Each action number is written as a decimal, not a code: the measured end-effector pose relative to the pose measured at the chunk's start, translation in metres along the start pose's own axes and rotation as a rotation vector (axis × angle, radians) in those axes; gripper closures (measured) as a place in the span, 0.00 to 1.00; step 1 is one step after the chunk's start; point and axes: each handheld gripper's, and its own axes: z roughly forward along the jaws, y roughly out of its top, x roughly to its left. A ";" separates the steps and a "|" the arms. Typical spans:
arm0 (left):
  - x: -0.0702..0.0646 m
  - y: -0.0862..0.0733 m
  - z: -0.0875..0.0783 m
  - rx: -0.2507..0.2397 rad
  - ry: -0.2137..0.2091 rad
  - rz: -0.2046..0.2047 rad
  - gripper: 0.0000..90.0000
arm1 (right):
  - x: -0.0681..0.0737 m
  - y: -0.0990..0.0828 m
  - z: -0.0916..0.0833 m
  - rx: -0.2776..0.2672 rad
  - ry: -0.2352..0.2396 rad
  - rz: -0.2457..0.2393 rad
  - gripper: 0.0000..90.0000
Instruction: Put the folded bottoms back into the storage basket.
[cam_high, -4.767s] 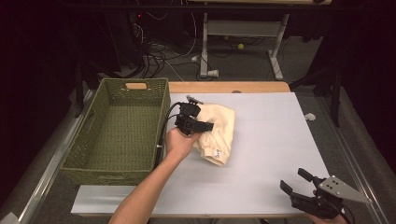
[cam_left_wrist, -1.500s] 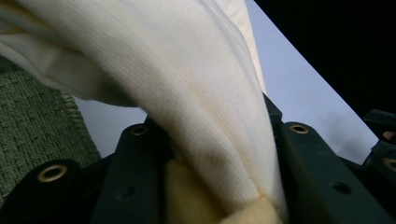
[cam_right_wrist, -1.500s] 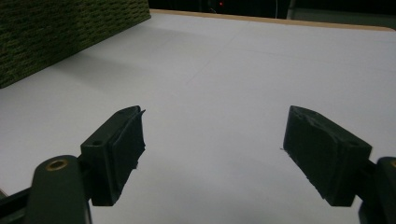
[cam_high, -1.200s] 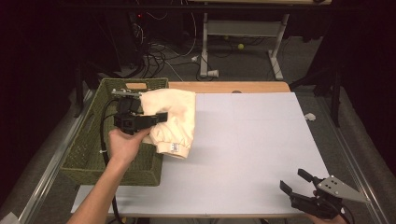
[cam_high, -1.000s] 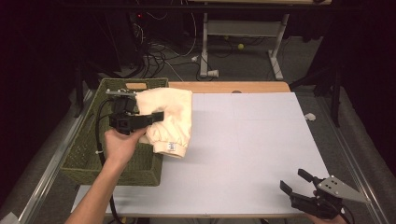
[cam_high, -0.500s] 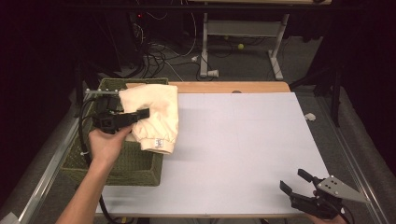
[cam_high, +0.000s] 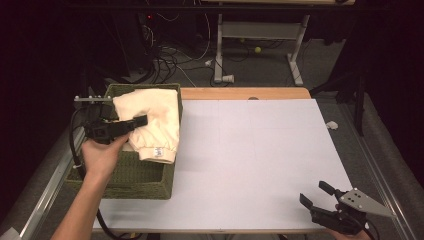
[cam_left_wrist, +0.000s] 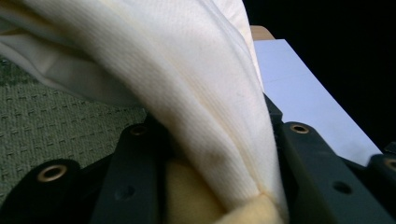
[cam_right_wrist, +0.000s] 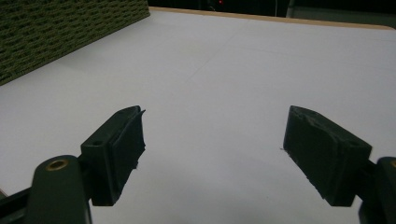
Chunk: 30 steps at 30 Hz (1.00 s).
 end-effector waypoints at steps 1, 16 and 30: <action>0.001 0.000 -0.001 0.002 0.001 -0.003 0.68 | 0.000 0.000 0.000 0.000 0.000 0.001 0.24; 0.018 -0.005 -0.012 -0.012 0.050 -0.022 0.68 | 0.001 0.000 0.000 0.001 0.000 0.001 0.24; 0.035 -0.012 -0.012 -0.008 0.096 -0.051 0.68 | 0.000 0.000 0.001 0.002 0.000 0.004 0.24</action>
